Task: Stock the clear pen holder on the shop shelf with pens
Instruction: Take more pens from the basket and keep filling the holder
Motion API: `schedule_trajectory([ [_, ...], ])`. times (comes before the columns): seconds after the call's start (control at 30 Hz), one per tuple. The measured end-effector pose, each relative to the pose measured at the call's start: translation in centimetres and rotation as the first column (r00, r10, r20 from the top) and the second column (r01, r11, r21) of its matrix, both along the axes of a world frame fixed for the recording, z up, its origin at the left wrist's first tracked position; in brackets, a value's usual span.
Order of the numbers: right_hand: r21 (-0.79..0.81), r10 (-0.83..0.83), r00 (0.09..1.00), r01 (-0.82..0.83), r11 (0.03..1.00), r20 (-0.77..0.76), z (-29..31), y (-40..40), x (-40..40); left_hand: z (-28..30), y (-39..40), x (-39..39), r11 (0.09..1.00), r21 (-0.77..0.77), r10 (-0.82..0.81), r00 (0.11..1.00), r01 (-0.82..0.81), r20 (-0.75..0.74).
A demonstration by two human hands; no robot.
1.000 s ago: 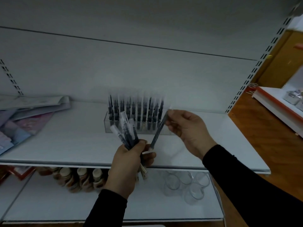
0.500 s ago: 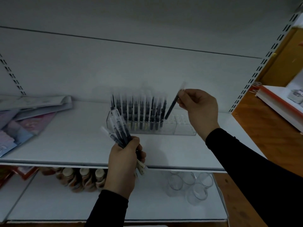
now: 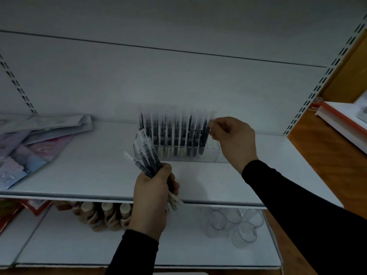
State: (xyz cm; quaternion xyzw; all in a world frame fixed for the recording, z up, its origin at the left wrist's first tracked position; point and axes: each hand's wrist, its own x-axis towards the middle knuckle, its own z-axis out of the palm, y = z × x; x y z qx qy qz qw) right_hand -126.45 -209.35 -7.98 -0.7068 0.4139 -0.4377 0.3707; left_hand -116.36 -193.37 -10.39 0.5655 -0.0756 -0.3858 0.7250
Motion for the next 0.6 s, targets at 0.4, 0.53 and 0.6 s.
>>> schedule_trajectory([
  [0.4,-0.045,-0.019,0.994,0.014,0.999,-0.110,-0.7,0.4,0.2,-0.3,0.0,-0.4,0.992,0.022,-0.129,0.990,0.128,0.050],
  [0.53,-0.041,-0.056,0.991,0.051,0.998,-0.124,-0.8,0.8,-0.3,-0.6,-0.2,-0.6,0.983,0.038,-0.182,0.982,0.180,0.052],
  [0.6,-0.056,-0.089,0.990,0.084,0.995,-0.108,-0.7,1.5,-0.8,-0.7,-0.4,-0.9,0.978,0.049,-0.207,0.978,0.205,0.037],
])
